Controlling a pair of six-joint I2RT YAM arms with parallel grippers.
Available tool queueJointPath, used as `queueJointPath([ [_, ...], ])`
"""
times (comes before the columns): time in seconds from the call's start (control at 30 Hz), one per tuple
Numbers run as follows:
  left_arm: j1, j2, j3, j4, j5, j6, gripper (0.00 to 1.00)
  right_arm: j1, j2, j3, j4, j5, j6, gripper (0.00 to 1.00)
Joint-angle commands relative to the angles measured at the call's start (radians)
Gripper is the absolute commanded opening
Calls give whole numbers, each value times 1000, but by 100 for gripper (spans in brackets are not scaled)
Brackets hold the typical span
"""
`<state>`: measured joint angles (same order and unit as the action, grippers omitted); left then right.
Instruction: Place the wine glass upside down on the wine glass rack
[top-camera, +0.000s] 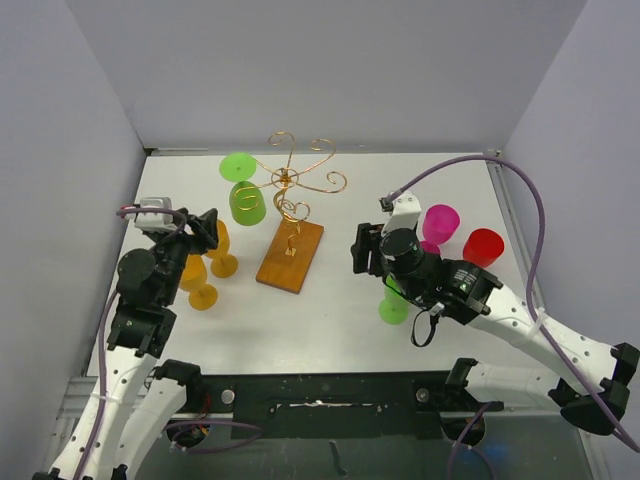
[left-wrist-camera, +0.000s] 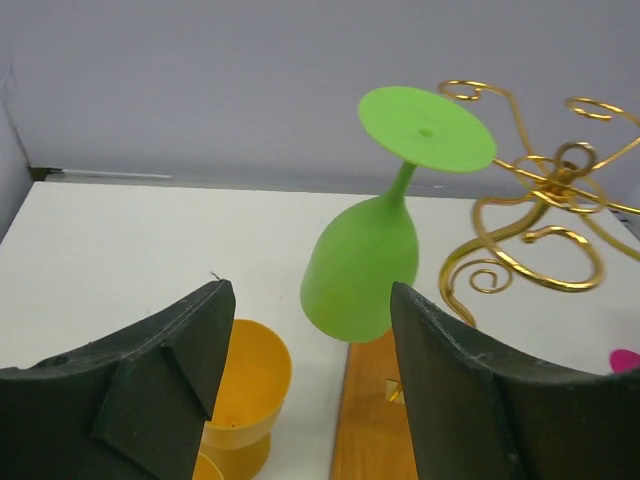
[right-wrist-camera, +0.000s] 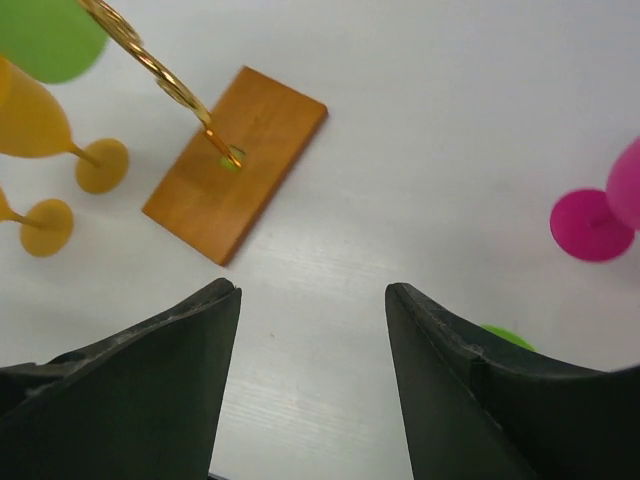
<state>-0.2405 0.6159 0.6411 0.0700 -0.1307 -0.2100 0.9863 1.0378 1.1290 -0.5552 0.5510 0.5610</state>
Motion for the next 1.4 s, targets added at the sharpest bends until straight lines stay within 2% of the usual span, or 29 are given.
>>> queueJointPath([
  [0.0, 4, -14, 133, -177, 201, -21, 63, -66, 14, 29, -306, -19, 175, 60],
  [0.17, 3, -5, 173, -238, 378, -72, 64, -153, 30, -52, -336, -149, 205, 58],
  [0.37, 3, -59, 147, -238, 478, -85, 64, -153, 76, -82, -308, -186, 219, 47],
  [0.6, 3, -103, 154, -264, 525, -122, 64, -155, 106, -114, -295, -162, 240, 34],
  [0.7, 3, -105, 174, -279, 557, -141, 64, -155, 113, -117, -281, -149, 234, 24],
  [0.87, 3, -111, 213, -289, 588, -165, 64, -155, 113, -96, -268, -141, 214, 1],
  [1.17, 4, -63, 303, -213, 647, -265, 64, -147, 27, 24, -230, -96, 126, 0],
  [1.37, 3, 53, 421, -85, 698, -341, 64, -147, 14, 199, -140, 39, -13, 0],
])
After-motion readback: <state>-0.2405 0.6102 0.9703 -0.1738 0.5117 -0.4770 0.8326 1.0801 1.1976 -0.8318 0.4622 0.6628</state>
